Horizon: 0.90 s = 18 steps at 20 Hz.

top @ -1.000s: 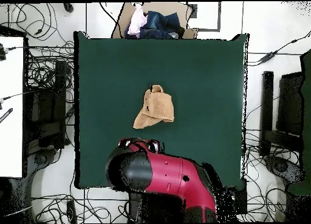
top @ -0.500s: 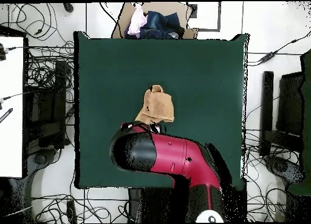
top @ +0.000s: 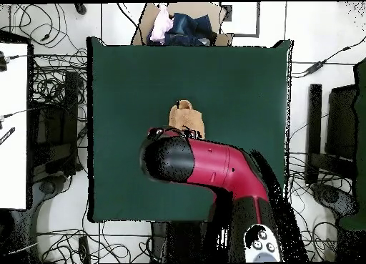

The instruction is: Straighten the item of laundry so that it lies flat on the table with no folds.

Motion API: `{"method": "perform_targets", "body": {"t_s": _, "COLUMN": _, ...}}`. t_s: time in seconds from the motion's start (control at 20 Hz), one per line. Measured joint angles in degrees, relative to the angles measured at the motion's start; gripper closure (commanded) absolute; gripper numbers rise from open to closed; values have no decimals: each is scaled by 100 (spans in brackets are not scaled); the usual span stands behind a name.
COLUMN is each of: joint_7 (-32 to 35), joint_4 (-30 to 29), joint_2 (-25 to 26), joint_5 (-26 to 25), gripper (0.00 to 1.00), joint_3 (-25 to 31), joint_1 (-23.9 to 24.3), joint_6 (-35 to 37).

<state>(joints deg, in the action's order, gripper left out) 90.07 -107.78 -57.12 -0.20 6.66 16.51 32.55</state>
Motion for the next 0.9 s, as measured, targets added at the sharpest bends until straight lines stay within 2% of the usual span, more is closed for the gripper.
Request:
{"method": "perform_targets", "body": {"t_s": 0.4, "joint_7": 0, "joint_4": 246, "joint_2": 465, "joint_5": -4, "gripper": 0, "joint_3": 279, "joint_1": 420, "joint_6": -1}}
{"method": "perform_targets", "body": {"t_s": 0.9, "joint_7": 0, "joint_4": 614, "joint_2": 1047, "joint_5": -324, "gripper": 0, "joint_3": 633, "joint_1": 771, "joint_6": -1}}
